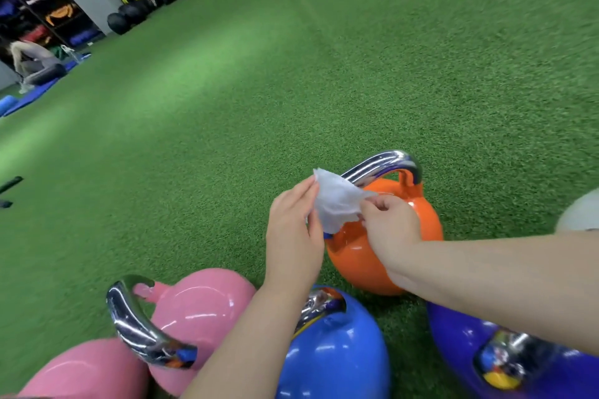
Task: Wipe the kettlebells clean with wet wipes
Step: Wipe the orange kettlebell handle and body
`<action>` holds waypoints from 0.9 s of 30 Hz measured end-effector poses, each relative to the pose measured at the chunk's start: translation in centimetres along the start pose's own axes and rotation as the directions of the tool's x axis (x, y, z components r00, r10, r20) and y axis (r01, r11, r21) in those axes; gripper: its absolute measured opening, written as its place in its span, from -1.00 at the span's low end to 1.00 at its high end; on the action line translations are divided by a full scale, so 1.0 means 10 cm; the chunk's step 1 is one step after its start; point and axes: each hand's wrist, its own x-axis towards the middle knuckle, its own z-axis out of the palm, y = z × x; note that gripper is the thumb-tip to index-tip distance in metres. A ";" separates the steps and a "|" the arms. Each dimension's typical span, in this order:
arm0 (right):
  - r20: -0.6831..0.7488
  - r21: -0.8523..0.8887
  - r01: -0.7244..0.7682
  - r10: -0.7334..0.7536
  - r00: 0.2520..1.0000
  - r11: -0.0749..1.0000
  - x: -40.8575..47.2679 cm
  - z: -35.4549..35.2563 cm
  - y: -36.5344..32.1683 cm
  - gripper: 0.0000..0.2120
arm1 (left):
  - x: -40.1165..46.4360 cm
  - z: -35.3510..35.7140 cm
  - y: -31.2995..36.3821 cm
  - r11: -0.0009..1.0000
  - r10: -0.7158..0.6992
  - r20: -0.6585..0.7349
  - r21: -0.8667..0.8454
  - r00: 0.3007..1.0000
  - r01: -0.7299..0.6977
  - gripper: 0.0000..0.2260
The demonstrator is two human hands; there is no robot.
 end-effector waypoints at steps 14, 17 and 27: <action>0.197 0.183 -0.056 0.020 0.980 0.982 -0.11 0.17 -0.03 -0.72 | 0.02 0.03 0.05 0.970 -0.232 0.133 0.107 0.964 0.219 -0.70; 0.258 0.203 -0.069 0.015 0.966 0.977 -0.05 0.15 -0.02 -0.78 | 0.14 0.05 0.09 0.943 -0.302 0.172 0.201 0.938 0.266 -0.58; 0.579 -0.092 0.106 -0.033 0.815 0.990 0.12 -0.01 0.01 -0.71 | 0.15 0.17 -0.13 0.878 -0.477 0.343 0.141 0.809 0.458 -0.78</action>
